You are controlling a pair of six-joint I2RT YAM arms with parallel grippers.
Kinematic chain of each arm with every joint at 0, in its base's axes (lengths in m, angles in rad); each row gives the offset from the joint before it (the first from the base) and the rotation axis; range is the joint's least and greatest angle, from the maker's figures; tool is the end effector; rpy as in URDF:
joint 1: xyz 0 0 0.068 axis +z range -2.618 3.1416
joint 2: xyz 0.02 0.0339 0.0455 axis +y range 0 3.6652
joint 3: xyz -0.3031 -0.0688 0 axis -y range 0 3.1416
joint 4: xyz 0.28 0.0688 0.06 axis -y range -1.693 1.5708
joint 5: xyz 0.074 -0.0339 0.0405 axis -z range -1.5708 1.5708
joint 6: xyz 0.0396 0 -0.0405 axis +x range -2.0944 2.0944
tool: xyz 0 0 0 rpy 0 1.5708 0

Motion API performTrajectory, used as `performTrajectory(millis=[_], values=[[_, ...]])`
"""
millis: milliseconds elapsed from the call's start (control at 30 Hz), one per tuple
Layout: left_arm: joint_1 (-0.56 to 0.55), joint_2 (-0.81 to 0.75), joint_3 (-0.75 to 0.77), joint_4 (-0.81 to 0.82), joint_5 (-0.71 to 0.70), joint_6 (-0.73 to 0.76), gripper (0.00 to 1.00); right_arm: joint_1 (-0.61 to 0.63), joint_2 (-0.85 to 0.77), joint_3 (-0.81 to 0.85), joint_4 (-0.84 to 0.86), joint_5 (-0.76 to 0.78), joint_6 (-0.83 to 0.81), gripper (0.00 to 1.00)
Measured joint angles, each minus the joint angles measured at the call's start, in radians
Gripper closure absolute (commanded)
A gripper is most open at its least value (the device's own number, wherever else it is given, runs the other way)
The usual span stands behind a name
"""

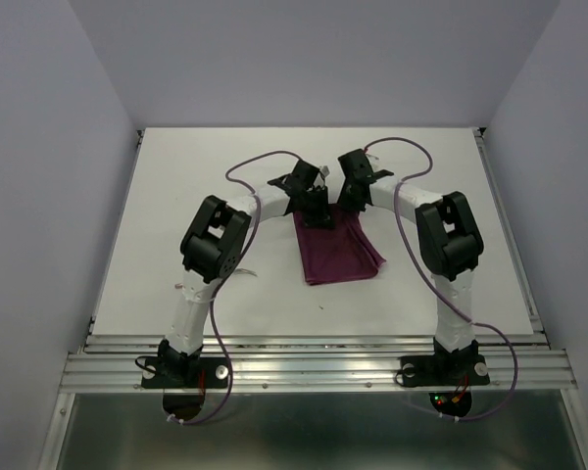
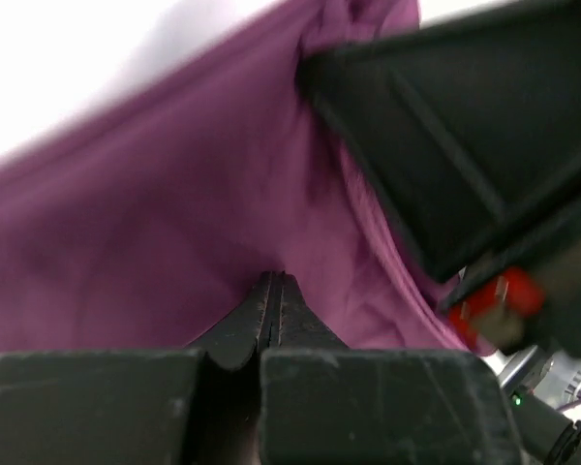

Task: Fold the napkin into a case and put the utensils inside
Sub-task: Fold the lower triangle-folded napkin at the center of the board.

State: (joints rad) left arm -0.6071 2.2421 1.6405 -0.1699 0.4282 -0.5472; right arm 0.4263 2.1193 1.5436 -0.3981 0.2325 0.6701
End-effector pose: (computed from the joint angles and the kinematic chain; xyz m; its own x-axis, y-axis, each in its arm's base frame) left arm 0.4441 -0.3285 0.1651 -0.8862 0.0393 -0.4616 0.3540 0.7000 -0.6202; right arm 0.4671 0.2021 0.1770 -0.7668 0.3155 -0.5589 0.2447 0.9488 0.1998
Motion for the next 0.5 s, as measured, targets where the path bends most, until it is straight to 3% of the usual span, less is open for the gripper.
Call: performTrajectory(millis=[200, 300, 433, 500], values=[[0.0, -0.074, -0.085, 0.007, -0.015, -0.007, 0.96, 0.003, 0.002, 0.001, 0.0, 0.029, 0.018, 0.99], [0.0, -0.114, -0.126, 0.033, -0.012, -0.034, 0.72, 0.005, 0.007, 0.007, -0.002, 0.041, 0.03, 0.99], [-0.005, -0.153, -0.16, 0.083, -0.007, -0.079, 0.53, 0.007, 0.025, 0.038, -0.016, 0.058, 0.042, 0.99], [-0.012, -0.163, -0.172, 0.111, -0.003, -0.098, 0.48, 0.008, 0.041, 0.063, -0.027, 0.068, 0.048, 0.99]])
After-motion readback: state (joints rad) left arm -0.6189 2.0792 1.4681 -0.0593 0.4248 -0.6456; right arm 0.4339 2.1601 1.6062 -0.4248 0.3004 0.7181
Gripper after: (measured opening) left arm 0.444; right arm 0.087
